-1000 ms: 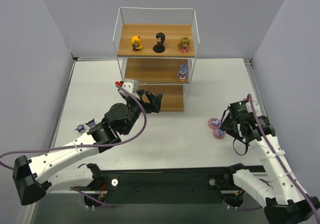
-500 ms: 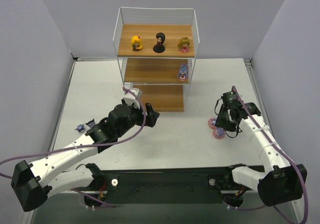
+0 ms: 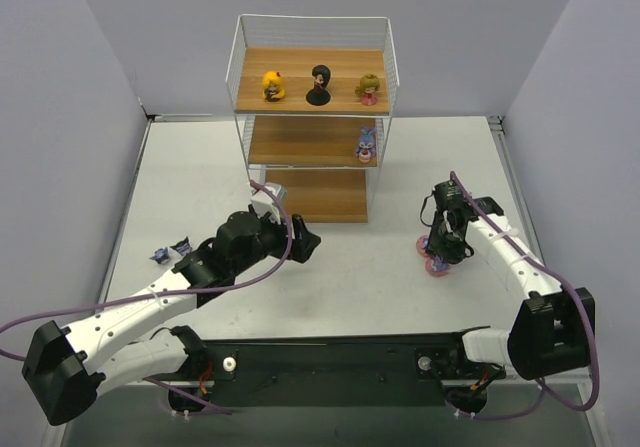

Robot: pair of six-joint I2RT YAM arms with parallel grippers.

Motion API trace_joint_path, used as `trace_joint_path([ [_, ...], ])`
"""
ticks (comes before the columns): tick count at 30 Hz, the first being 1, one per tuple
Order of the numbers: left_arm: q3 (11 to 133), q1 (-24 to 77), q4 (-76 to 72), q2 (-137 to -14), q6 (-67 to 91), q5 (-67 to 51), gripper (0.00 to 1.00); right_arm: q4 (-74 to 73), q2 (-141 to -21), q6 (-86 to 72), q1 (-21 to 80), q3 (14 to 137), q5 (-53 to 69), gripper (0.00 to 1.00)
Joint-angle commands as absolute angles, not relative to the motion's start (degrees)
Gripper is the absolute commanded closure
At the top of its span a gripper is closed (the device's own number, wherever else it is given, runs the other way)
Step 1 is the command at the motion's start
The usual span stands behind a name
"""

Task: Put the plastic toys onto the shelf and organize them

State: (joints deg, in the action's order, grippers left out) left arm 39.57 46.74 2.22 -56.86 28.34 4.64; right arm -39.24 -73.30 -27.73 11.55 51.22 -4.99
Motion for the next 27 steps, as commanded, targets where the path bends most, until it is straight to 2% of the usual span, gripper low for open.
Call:
trace_joint_path([
  [1, 38.41, 45.97, -3.6, -54.67, 29.27, 2.82, 0.03, -38.67, -75.14, -27.16, 11.25, 50.89, -8.34, 0.7],
  [4, 38.76, 45.27, -2.64, -54.75, 28.66, 1.24, 0.03, -37.97, -75.5, -27.25, 11.25, 51.06, -9.23, 0.73],
  [9, 40.08, 44.74, -0.79, -56.16, 26.64, -4.91, 0.03, -38.32, -75.5, -27.42, 11.25, 51.85, -6.51, 0.99],
  [14, 41.57, 44.82, -0.09, -58.0, 22.95, -12.99, 0.03, -40.43, -72.25, -27.95, 12.74, 54.48, -0.46, 1.0],
  [22, 47.71, 44.91, -0.09, -61.52, 17.32, -32.66, 0.03, -47.01, -64.87, -26.37, 20.11, 66.17, 23.43, 1.0],
  [27, 53.68, 45.52, -0.09, -63.45, 15.3, -39.81, 0.03, -51.67, -64.51, -26.63, 24.43, 73.81, 31.46, 1.0],
])
